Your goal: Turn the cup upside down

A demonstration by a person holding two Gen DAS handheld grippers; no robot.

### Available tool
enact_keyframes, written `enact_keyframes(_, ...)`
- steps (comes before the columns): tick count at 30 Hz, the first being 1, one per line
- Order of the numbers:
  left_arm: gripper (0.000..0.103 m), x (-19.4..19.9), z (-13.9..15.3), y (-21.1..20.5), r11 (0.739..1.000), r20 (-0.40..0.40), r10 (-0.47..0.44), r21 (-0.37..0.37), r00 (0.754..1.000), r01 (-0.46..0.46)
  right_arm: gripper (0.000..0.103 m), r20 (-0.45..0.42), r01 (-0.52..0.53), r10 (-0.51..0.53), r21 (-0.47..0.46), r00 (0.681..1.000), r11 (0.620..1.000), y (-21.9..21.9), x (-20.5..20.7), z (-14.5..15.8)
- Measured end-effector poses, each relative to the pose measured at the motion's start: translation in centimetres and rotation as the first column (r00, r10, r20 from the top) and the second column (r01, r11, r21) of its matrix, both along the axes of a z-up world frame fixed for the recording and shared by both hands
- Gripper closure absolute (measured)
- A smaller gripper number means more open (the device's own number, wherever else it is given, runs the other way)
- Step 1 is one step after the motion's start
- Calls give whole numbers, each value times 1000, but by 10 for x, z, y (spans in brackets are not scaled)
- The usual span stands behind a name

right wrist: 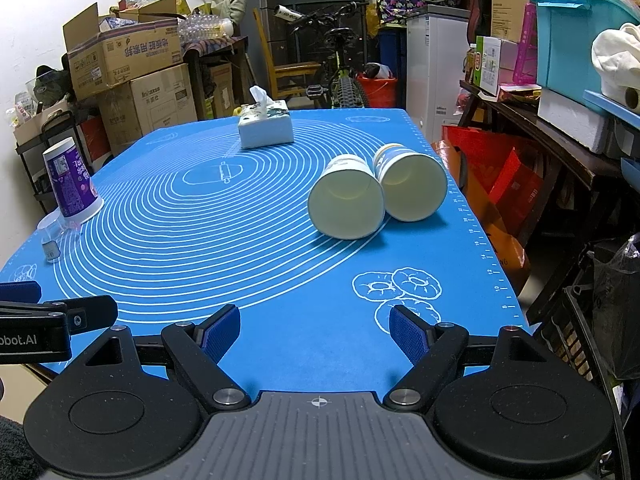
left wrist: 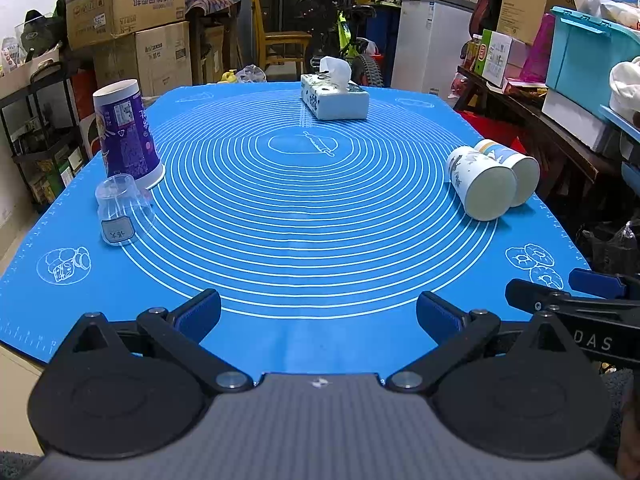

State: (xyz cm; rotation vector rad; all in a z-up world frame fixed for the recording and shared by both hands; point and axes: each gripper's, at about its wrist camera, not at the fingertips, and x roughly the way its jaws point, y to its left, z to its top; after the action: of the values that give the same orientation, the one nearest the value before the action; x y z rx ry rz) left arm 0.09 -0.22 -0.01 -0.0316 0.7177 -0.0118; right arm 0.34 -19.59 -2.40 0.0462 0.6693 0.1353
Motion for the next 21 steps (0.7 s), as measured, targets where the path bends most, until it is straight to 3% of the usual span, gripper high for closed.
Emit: enact_keyframes(21, 1, 7, -1, -4, 1000, -5, -9, 4, 1000, 9, 19, 4, -10, 10, 5, 1000, 1000, -4, 10, 1)
